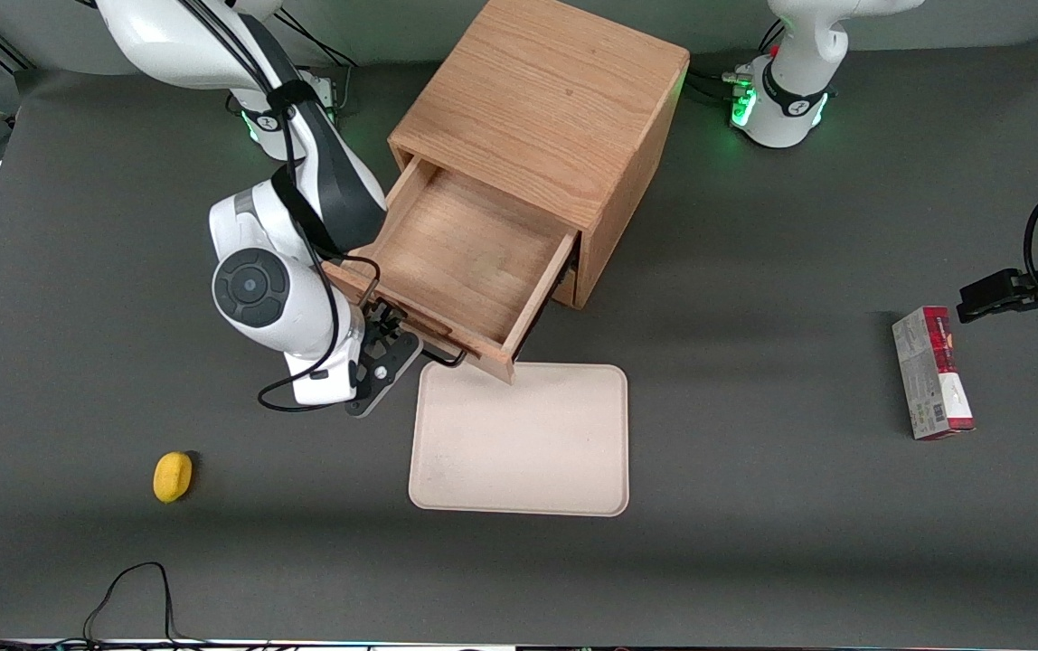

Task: Open upper drawer
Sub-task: 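Pull the handle outward with the right gripper, sliding the drawer open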

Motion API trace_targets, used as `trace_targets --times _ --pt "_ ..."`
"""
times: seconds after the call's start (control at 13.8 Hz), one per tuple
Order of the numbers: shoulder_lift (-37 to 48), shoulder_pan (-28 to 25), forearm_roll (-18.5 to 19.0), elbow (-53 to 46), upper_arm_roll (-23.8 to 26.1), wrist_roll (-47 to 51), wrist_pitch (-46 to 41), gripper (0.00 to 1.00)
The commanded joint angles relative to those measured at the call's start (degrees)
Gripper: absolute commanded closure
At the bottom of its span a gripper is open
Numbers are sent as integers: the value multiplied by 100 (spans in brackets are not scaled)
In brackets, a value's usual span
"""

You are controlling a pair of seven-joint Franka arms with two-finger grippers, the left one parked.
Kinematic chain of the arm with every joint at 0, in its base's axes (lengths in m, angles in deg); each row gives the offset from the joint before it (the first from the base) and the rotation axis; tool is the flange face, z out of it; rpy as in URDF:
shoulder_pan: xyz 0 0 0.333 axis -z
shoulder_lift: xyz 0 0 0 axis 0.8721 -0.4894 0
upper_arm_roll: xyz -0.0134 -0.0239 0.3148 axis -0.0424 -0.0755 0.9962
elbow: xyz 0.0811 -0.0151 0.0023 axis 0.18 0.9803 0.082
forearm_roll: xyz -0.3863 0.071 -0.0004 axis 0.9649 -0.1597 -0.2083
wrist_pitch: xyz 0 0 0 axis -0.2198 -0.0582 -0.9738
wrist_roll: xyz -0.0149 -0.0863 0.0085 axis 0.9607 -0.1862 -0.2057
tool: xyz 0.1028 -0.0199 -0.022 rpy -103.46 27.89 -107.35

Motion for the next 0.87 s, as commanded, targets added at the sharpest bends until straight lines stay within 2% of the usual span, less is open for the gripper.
trace_targets --times 0.0,0.29,0.65,0.8 --pt "-327 144 2 -537 22 -221 -203 0" --pt "-644 302 -113 -1056 49 -327 -449 0" --pt "-662 302 -209 -1118 49 -283 -510 0" --pt "-592 302 -358 -1519 49 -257 -1105 0"
